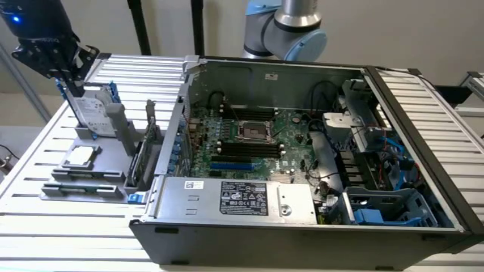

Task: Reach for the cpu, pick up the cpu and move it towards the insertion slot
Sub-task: 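Pick up the cpu and move it towards the insertion slot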

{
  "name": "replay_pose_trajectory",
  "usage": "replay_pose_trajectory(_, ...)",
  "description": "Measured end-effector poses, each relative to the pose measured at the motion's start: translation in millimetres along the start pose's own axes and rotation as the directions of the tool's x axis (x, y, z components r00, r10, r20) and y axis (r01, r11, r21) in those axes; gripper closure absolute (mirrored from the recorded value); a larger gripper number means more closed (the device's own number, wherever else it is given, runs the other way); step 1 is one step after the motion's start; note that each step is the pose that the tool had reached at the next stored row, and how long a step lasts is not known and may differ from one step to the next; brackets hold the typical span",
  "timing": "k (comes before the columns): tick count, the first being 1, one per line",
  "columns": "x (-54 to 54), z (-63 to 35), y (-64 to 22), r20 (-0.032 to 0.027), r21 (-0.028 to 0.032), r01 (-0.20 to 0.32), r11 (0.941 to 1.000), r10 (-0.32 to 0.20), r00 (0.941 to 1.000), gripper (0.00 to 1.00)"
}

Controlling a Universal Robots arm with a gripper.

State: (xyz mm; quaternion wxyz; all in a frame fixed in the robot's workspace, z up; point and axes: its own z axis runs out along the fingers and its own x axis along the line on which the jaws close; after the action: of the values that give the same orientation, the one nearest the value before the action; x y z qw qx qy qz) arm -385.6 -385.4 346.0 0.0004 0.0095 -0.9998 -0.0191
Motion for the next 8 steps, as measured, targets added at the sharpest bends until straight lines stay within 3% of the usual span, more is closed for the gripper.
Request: replay_pose_trajectory(8, 36.1, 1.1, -3.0, 0.0, 0.0, 0.0, 1.0, 0.0, 1.0, 0.89)
